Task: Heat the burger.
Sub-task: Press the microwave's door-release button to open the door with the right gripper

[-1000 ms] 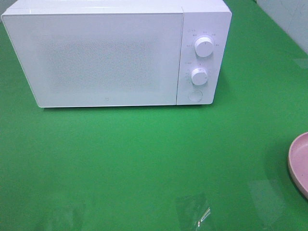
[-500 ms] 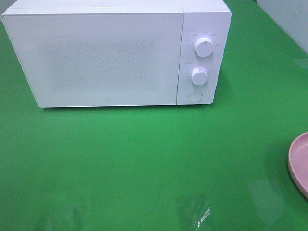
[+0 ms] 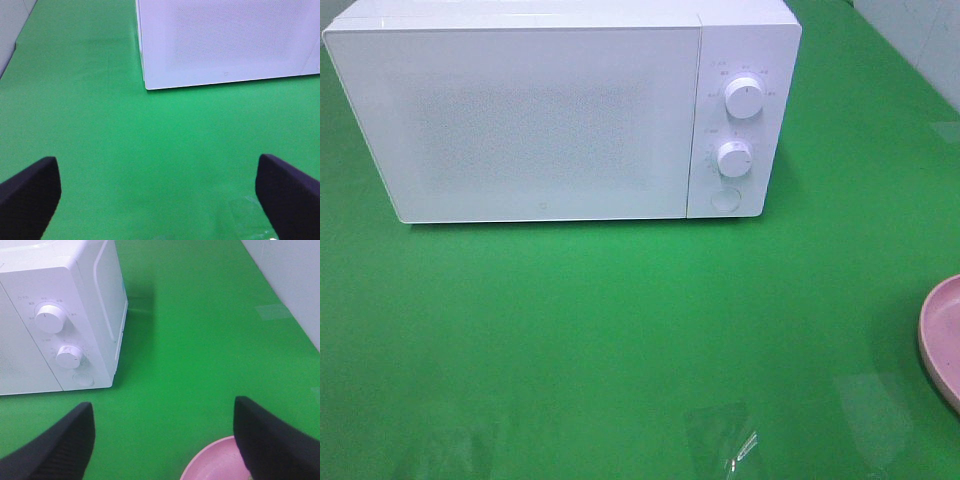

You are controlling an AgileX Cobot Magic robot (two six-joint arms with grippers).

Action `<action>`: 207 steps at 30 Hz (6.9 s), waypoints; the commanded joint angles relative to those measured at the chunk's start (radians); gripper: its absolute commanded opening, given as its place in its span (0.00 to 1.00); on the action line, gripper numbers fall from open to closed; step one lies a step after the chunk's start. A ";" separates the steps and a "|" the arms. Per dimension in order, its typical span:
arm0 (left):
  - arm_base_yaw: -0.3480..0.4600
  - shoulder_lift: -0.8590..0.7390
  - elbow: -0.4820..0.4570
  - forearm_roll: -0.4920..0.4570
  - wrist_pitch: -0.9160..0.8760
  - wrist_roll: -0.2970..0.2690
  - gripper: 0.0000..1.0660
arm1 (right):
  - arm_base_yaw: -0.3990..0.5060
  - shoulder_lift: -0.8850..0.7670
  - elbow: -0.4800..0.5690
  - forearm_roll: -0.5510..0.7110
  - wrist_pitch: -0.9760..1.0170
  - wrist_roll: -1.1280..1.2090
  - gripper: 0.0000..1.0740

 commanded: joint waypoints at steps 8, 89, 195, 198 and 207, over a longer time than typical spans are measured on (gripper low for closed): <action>0.003 -0.019 0.002 -0.001 -0.007 0.000 0.92 | -0.003 0.214 0.004 -0.006 -0.302 0.002 0.70; 0.003 -0.019 0.002 -0.001 -0.007 0.000 0.92 | 0.791 1.090 0.105 0.931 -1.498 -0.118 0.55; 0.003 -0.019 0.002 -0.001 -0.007 0.000 0.92 | 0.425 1.583 -0.406 0.510 -1.312 1.283 0.00; 0.003 -0.019 0.002 -0.001 -0.007 0.000 0.92 | 0.425 1.560 -0.405 0.506 -1.325 1.268 0.00; 0.003 -0.019 0.002 -0.001 -0.007 0.000 0.92 | 0.425 1.545 -0.403 0.532 -1.290 1.252 0.00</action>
